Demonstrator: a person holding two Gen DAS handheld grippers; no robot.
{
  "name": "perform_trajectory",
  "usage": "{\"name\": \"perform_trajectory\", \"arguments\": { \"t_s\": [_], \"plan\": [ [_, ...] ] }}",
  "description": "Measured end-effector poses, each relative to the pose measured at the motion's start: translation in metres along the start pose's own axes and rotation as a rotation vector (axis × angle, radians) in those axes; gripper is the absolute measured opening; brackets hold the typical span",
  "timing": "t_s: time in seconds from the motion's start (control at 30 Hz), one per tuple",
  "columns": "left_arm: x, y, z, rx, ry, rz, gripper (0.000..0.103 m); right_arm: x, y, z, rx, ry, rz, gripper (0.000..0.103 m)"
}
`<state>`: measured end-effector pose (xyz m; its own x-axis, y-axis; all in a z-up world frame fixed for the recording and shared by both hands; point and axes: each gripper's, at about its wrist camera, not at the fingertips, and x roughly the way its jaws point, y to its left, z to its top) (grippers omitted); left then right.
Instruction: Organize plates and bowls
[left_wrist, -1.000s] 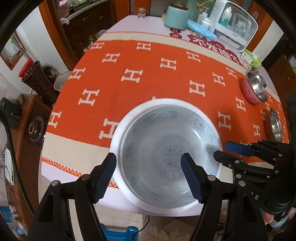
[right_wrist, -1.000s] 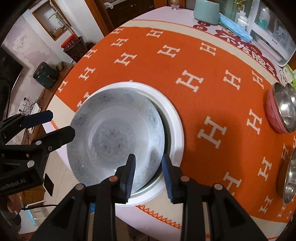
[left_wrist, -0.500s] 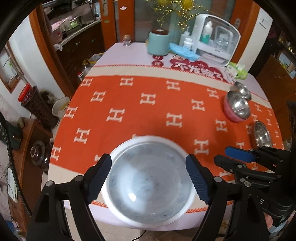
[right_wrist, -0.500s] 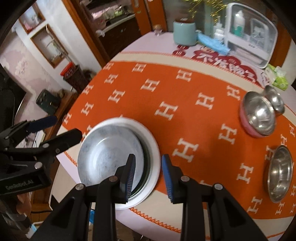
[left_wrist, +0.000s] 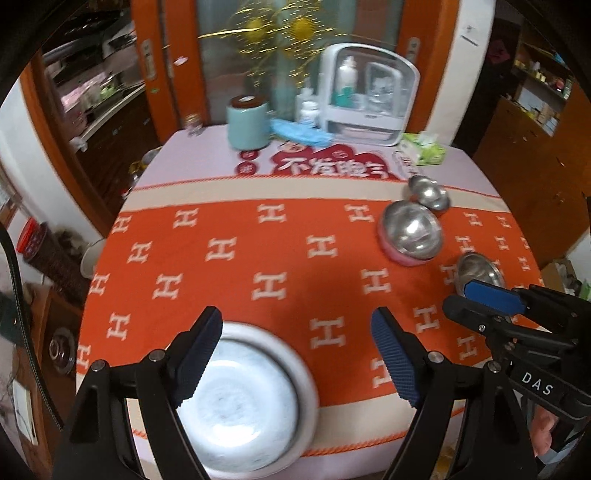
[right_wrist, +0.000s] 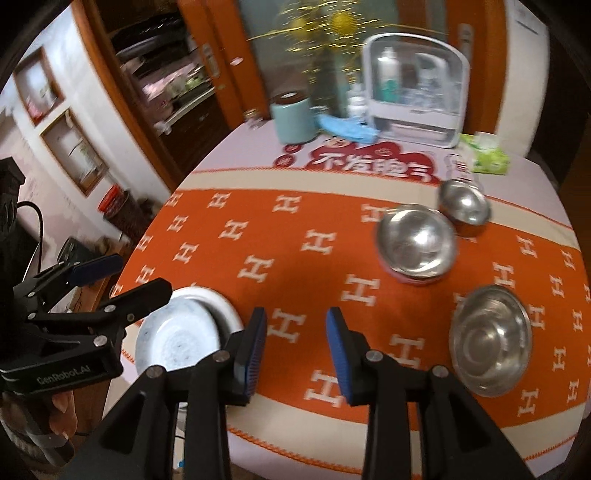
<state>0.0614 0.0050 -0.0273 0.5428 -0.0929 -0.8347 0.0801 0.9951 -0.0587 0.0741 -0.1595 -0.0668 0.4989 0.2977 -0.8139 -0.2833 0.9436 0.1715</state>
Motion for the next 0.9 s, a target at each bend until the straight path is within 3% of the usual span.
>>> {"name": "perform_trajectory", "arguments": {
  "t_s": [0.27,0.47,0.7,0.9],
  "plan": [
    [0.005,-0.076,0.024,0.09,-0.031,-0.087,0.082,-0.034,-0.083,-0.008,0.135,-0.062,-0.103,0.034],
    [0.027,-0.132,0.035,0.16,-0.011,-0.128,0.082,-0.05,-0.156,-0.022,0.268,-0.075,-0.183,0.034],
    [0.066,-0.176,0.045,0.163,0.064,-0.201,0.082,-0.053,-0.232,-0.041,0.396,-0.042,-0.234,0.034],
    [0.1,-0.204,0.044,0.157,0.139,-0.245,0.082,-0.039,-0.27,-0.053,0.453,0.003,-0.249,0.034]
  ]
}}
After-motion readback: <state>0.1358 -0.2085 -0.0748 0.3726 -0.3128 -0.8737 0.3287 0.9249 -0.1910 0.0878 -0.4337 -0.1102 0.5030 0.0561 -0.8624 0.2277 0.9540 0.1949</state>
